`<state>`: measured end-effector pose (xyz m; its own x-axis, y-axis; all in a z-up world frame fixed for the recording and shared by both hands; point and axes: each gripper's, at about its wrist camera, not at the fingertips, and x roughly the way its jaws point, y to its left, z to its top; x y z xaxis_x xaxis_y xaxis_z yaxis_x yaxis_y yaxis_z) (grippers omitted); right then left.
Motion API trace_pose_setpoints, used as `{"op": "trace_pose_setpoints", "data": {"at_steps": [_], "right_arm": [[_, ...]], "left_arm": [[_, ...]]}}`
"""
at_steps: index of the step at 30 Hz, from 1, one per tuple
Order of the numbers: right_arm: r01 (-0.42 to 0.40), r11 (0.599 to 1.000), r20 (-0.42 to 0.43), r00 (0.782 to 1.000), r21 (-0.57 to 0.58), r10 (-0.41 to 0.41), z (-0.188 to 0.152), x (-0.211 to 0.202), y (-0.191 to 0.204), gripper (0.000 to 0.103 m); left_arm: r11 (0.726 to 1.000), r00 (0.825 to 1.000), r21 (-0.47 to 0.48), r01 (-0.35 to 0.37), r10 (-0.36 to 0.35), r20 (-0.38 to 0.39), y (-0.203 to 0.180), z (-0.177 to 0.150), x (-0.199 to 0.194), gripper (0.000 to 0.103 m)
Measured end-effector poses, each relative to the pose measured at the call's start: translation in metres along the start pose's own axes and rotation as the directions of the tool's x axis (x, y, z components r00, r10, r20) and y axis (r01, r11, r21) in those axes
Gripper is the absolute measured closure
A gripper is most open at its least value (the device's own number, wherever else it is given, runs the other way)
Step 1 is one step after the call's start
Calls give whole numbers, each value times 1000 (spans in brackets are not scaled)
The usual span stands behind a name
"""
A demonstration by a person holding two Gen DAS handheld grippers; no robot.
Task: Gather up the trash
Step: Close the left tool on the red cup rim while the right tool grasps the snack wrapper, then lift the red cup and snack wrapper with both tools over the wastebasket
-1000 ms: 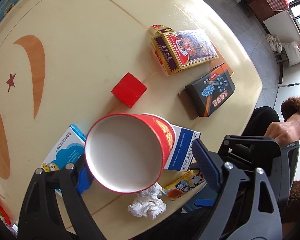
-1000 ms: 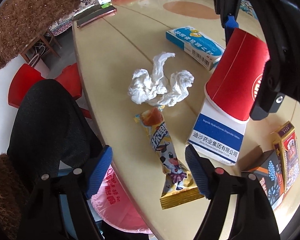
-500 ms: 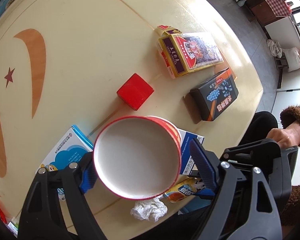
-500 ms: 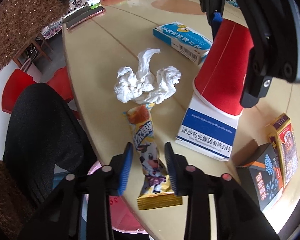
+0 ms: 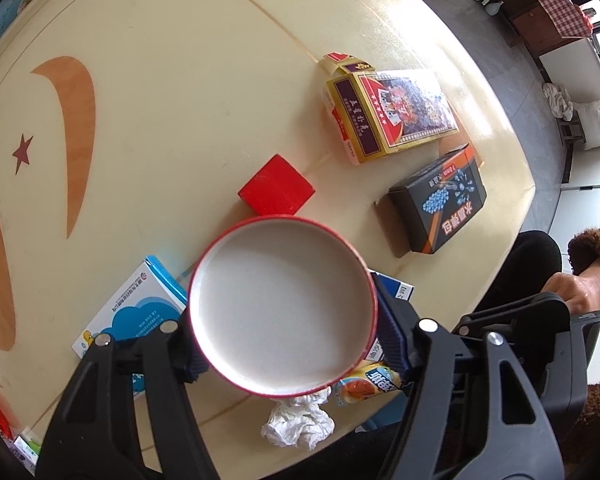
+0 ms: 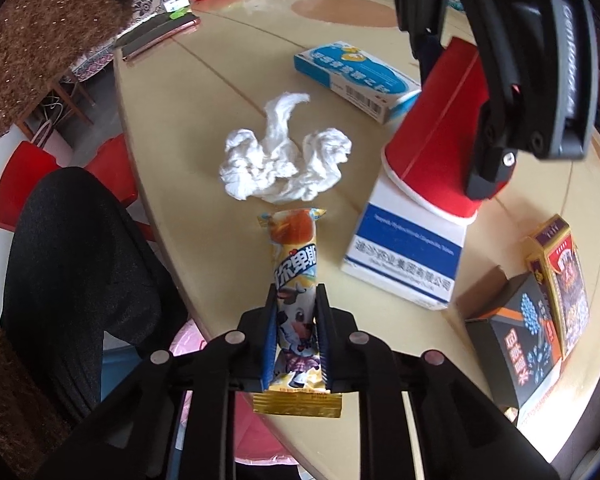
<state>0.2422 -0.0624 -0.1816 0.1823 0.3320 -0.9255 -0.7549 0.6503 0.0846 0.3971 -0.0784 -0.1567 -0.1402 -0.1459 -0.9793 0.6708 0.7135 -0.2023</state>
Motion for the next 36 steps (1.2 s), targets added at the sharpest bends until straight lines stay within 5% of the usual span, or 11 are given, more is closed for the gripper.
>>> {"op": "trace_pose_setpoints", "data": {"at_steps": [25, 36], "right_arm": [[101, 990, 80, 991, 95, -108, -5, -44, -9, 86], [194, 962, 149, 963, 194, -224, -19, -98, -19, 86]], "left_arm": [[997, 989, -21, -79, 81, 125, -5, -20, -50, 42], [991, 973, -42, -126, 132, 190, -10, -77, -96, 42]]}}
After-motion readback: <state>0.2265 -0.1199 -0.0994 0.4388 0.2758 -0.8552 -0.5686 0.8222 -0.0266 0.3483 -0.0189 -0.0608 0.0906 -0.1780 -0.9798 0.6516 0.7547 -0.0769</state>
